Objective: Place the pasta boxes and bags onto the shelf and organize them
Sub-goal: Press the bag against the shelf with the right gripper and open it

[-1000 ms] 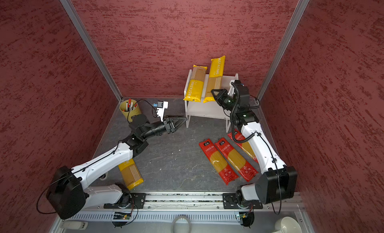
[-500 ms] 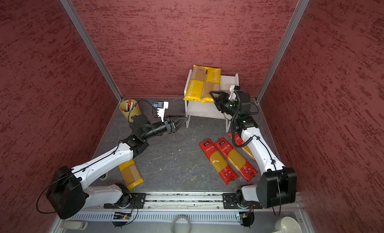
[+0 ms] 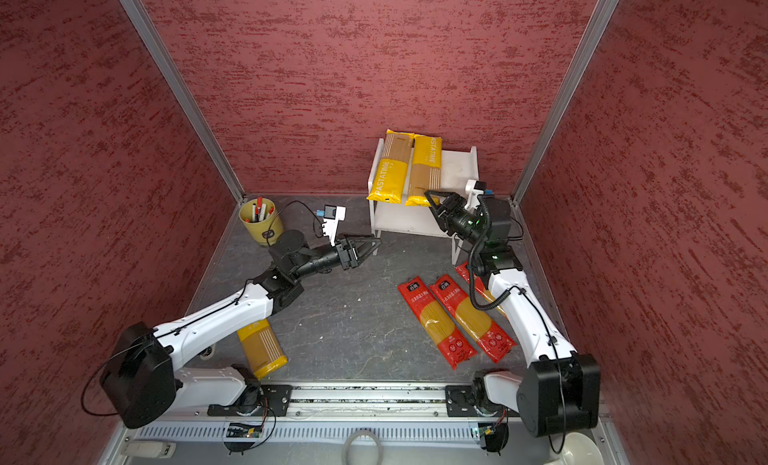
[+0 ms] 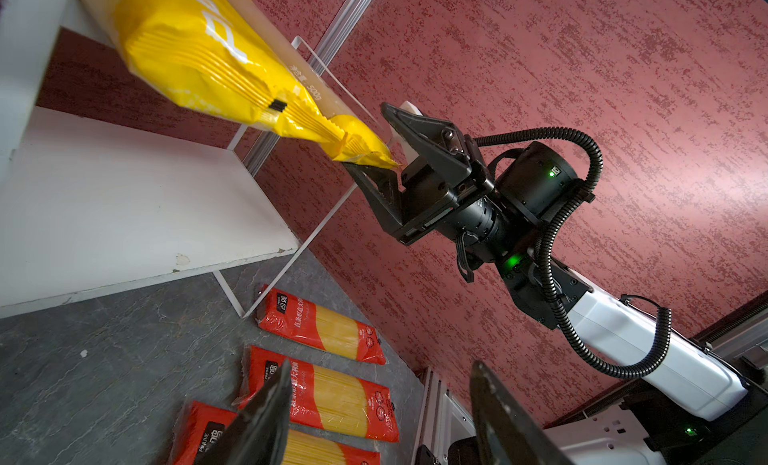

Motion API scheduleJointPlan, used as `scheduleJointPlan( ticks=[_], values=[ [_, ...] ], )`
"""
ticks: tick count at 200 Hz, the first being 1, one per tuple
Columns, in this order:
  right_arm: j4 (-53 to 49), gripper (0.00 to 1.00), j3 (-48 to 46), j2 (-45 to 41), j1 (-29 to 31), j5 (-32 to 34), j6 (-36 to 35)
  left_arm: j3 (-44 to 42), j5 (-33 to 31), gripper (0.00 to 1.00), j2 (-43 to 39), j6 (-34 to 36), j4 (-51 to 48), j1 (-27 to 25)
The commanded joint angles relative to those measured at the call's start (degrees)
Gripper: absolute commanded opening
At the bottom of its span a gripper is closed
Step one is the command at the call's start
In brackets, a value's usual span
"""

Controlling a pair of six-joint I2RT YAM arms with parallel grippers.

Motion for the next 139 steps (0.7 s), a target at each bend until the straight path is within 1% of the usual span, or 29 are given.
scheduleJointPlan(
  ticks=[1,32,61,85,110,139],
  values=[
    [3.12,0.47,1.46,-0.20,0.03,0.10,1.14,0.25,-0.67,0.67,0.63,0.87,1.40,-0.73],
    [5.67,0.34,2.08,1.78,0.17,-0.38,2.45,0.12,-0.93,0.67,0.41,0.93,1.46,-1.09],
    [6.57,0.20,0.87,2.11,0.21,-1.19,2.38,0.09,-1.11,0.67,0.45,1.06,1.09,-1.06],
    [7.23,0.12,-0.44,1.75,0.24,-2.30,2.43,-0.14,-1.29,0.67,0.51,1.06,1.07,-1.20],
    [9.22,0.07,-0.71,2.10,0.31,-3.59,3.82,0.20,-1.30,0.68,0.96,1.28,0.98,-1.17],
    [9.48,0.06,-0.18,2.49,1.31,-3.52,3.70,0.23,-1.80,0.68,0.84,1.70,0.73,-1.53]
  ],
)
